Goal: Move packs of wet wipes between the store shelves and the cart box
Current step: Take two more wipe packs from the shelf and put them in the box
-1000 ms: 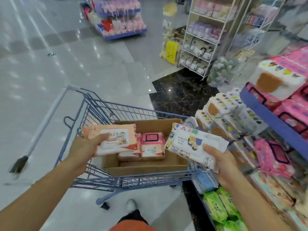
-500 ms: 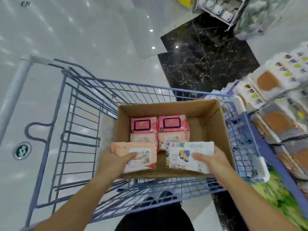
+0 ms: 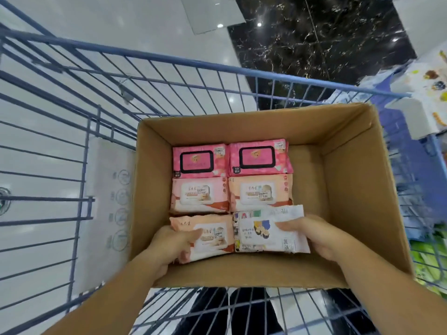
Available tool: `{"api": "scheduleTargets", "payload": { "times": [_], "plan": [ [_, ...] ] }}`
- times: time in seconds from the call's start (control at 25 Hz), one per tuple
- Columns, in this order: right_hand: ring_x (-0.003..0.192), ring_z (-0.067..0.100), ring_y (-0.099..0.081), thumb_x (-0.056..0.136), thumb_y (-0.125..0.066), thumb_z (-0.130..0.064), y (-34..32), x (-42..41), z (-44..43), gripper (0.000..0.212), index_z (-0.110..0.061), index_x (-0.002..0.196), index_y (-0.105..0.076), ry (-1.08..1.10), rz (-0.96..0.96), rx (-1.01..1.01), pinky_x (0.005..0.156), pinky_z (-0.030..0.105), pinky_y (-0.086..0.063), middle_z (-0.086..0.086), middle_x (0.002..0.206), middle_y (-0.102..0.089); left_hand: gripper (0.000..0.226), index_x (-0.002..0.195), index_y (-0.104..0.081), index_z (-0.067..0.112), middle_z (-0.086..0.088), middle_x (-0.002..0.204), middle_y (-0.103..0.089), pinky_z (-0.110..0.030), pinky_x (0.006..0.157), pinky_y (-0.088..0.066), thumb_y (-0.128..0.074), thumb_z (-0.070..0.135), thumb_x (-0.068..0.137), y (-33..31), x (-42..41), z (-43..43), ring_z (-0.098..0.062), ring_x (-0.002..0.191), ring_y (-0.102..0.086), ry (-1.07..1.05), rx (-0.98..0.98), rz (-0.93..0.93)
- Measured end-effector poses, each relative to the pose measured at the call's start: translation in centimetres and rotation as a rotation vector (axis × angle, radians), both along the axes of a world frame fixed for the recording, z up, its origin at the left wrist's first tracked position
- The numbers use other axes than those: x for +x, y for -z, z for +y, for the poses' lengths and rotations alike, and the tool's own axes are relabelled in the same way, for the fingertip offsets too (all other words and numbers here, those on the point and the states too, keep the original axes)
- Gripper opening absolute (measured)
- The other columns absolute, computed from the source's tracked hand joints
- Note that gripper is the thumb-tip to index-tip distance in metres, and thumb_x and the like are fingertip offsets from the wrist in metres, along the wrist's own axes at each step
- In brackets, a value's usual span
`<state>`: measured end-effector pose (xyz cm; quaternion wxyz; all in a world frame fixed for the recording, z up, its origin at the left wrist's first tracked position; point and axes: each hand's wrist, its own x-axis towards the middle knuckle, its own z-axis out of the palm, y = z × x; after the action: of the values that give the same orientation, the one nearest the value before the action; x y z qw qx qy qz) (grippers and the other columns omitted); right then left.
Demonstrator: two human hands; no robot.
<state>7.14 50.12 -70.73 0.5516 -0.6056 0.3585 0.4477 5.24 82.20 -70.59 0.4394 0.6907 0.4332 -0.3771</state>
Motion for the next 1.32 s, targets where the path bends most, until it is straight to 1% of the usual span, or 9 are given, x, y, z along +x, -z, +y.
{"api": "scheduleTargets", "payload": {
  "times": [0.08, 0.24, 0.4, 0.52, 0.68, 0.84, 1.04, 1.2, 1.32],
  "plan": [
    [0.088, 0.016, -0.074, 0.091, -0.073, -0.017, 1.4, -0.4, -0.2, 0.023, -0.017, 0.113, -0.069, -0.043, 0.037, -0.090, 0.070, 0.029, -0.053, 0.002, 0.105, -0.078, 0.036, 0.117, -0.068, 0.003, -0.008, 0.092, -0.071, -0.032, 0.069, -0.049, -0.070, 0.031, 0.095, 1.9, 0.2, 0.2, -0.023, 0.078, -0.062, -0.023, 0.054, -0.004],
    [0.103, 0.022, -0.069, 0.089, -0.072, -0.032, 3.5, -1.2, -0.2, 0.038, -0.021, 0.126, -0.067, -0.147, -0.020, -0.403, 0.096, 0.041, -0.055, 0.002, 0.121, -0.071, 0.060, 0.152, -0.039, 0.008, -0.015, 0.142, -0.051, -0.043, 0.101, -0.046, -0.051, 0.040, 0.102, 3.2, -0.6, -1.7, -0.033, 0.121, -0.054, 0.250, 0.331, -0.028],
    [0.108, 0.020, -0.065, 0.098, -0.062, -0.033, 2.6, -1.0, 0.1, 0.035, -0.026, 0.132, -0.059, -0.226, 0.051, -0.273, 0.092, 0.037, -0.053, 0.000, 0.127, -0.068, 0.038, 0.134, -0.056, 0.011, -0.003, 0.125, -0.064, -0.036, 0.091, -0.050, -0.052, 0.033, 0.103, 3.5, -0.1, -0.4, -0.025, 0.103, -0.060, 0.239, 0.248, -0.068],
    [0.107, 0.016, -0.060, 0.103, -0.055, -0.026, 1.9, -0.9, 0.7, 0.037, -0.024, 0.139, -0.052, -0.292, 0.017, -0.224, 0.082, 0.028, -0.048, 0.000, 0.135, -0.064, 0.042, 0.140, -0.046, 0.006, -0.014, 0.137, -0.058, -0.041, 0.096, -0.049, -0.041, 0.031, 0.107, 4.2, 0.4, -0.3, -0.032, 0.116, -0.059, 0.350, 0.295, -0.020],
    [0.114, 0.020, -0.061, 0.102, -0.054, -0.033, 2.6, -1.5, 1.2, 0.040, -0.022, 0.140, -0.054, -0.395, -0.001, -0.322, 0.094, 0.035, -0.050, 0.001, 0.137, -0.062, 0.057, 0.147, -0.028, -0.008, -0.025, 0.142, -0.038, -0.036, 0.092, -0.046, -0.046, 0.025, 0.104, 3.5, -0.7, -1.3, -0.035, 0.117, -0.052, 0.525, 0.454, 0.021],
    [0.121, 0.026, -0.057, 0.104, -0.047, -0.038, 3.6, -2.3, 2.2, 0.049, -0.013, 0.146, -0.049, -0.483, 0.037, -0.398, 0.099, 0.033, -0.046, 0.009, 0.142, -0.057, 0.033, 0.129, -0.059, 0.001, -0.018, 0.126, -0.065, -0.032, 0.077, -0.051, -0.057, 0.014, 0.099, 3.6, -1.5, 0.1, -0.033, 0.107, -0.066, 0.488, 0.347, -0.001],
    [0.120, 0.028, -0.057, 0.105, -0.042, -0.040, 4.1, -2.6, 2.5, 0.049, -0.011, 0.144, -0.049, -0.520, 0.049, -0.411, 0.099, 0.033, -0.045, 0.011, 0.141, -0.057, 0.042, 0.138, -0.050, 0.006, -0.015, 0.137, -0.058, -0.036, 0.093, -0.052, -0.056, 0.019, 0.098, 3.8, -1.3, 1.3, -0.031, 0.114, -0.062, 0.535, 0.261, 0.059],
    [0.105, 0.025, -0.055, 0.106, -0.043, -0.038, 3.6, -3.4, 3.3, 0.047, -0.007, 0.140, -0.052, -0.499, 0.030, -0.450, 0.083, 0.027, -0.041, 0.013, 0.137, -0.058, 0.024, 0.114, -0.067, 0.007, -0.010, 0.112, -0.070, -0.029, 0.070, -0.047, -0.052, 0.018, 0.099, 2.7, -1.4, 0.9, -0.022, 0.089, -0.063, 0.510, 0.251, 0.011],
    [0.111, 0.025, -0.057, 0.105, -0.042, -0.038, 2.2, -3.8, 3.6, 0.047, -0.009, 0.140, -0.051, -0.518, 0.023, -0.401, 0.090, 0.030, -0.046, 0.011, 0.136, -0.059, 0.017, 0.103, -0.064, 0.017, -0.004, 0.110, -0.064, -0.024, 0.068, -0.045, -0.049, 0.025, 0.102, 0.5, -1.5, -0.4, -0.012, 0.087, -0.059, 0.414, 0.160, -0.037]
  ]
}}
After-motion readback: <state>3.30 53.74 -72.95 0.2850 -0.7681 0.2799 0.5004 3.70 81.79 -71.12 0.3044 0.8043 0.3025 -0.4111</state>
